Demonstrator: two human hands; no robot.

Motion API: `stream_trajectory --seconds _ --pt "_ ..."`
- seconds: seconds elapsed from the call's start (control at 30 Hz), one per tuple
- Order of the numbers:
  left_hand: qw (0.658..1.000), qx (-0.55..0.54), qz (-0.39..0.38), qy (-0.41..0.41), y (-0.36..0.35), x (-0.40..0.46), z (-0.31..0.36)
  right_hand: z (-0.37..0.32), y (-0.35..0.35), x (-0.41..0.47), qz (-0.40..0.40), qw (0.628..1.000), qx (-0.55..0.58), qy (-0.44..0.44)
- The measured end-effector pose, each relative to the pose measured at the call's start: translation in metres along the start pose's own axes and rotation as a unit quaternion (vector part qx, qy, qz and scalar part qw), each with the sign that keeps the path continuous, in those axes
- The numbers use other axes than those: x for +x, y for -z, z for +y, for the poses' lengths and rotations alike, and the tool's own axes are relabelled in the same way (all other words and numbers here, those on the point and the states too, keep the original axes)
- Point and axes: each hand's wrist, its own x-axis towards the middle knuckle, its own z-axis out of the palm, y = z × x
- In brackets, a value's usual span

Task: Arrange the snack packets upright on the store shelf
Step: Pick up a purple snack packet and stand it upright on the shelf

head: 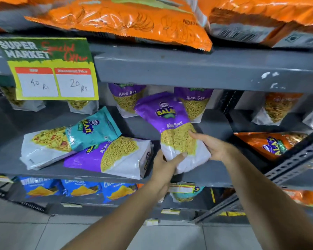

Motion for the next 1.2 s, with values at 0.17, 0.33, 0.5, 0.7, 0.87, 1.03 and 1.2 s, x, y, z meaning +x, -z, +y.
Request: stream_trajectory --seconds 0.17,0.33,0.5,0.7,0.87,1.03,1.2 --pt "0.992 0.046 -0.119 -0.018 0.041 -0.021 -0.002 0.053 -0.017 -0.047 0.04 0.993 0.017 0.111" --pt "0.979 0.105 -0.173 -0.021 0.059 -0.025 0.001 0.078 -0.031 -0.072 0.097 0.982 -0.005 0.161" --pt "0.97 0.154 -0.179 -0.062 0.041 -0.003 0.011 0.058 -0.019 -0.071 0.098 0.971 0.001 0.218" --pt "0.951 0.248 -0.145 -0.114 -0.001 0.047 0.019 0.013 0.023 -0.063 0.075 0.956 -0.079 0.272" --pt "0.954 0.247 -0.132 -0.104 -0.025 0.067 0.019 -0.001 0.043 -0.059 0.129 0.944 -0.066 0.296" --pt "0.964 0.174 -0.11 -0.167 -0.029 0.058 0.052 -0.018 0.014 -0.076 0.252 0.878 -0.007 0.408" --pt "0.944 0.209 0.092 -0.237 0.054 0.026 0.064 0.046 -0.068 -0.078 0.535 0.606 -0.073 0.585"
